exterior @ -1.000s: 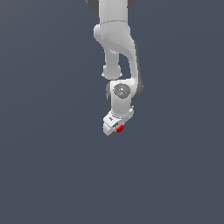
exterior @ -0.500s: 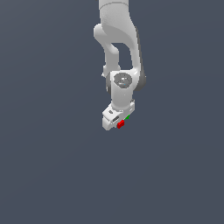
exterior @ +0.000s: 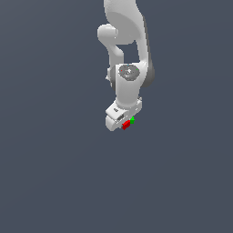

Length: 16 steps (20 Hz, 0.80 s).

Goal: Stack the red cube on top of the green cube.

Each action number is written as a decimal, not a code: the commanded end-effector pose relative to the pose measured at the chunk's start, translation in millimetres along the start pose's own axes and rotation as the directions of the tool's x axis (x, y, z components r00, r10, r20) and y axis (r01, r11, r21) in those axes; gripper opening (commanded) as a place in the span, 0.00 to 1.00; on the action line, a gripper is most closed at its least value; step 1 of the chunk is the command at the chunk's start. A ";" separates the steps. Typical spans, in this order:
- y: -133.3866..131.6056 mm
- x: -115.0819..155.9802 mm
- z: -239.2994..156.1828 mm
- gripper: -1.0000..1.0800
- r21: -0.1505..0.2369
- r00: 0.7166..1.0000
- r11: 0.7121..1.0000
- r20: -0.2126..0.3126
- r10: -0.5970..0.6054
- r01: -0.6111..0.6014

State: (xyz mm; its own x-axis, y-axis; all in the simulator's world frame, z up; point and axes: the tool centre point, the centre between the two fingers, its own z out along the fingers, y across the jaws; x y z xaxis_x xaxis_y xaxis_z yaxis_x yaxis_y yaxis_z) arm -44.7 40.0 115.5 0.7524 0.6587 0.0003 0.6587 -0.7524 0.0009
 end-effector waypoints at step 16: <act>-45.6 -20.7 23.6 0.00 0.001 1.000 1.000 0.000 0.000 0.000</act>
State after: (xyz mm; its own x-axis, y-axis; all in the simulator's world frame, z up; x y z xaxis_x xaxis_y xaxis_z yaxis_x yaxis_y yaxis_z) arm -81.7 56.6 96.3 0.7528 0.6582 0.0004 0.6582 -0.7528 0.0003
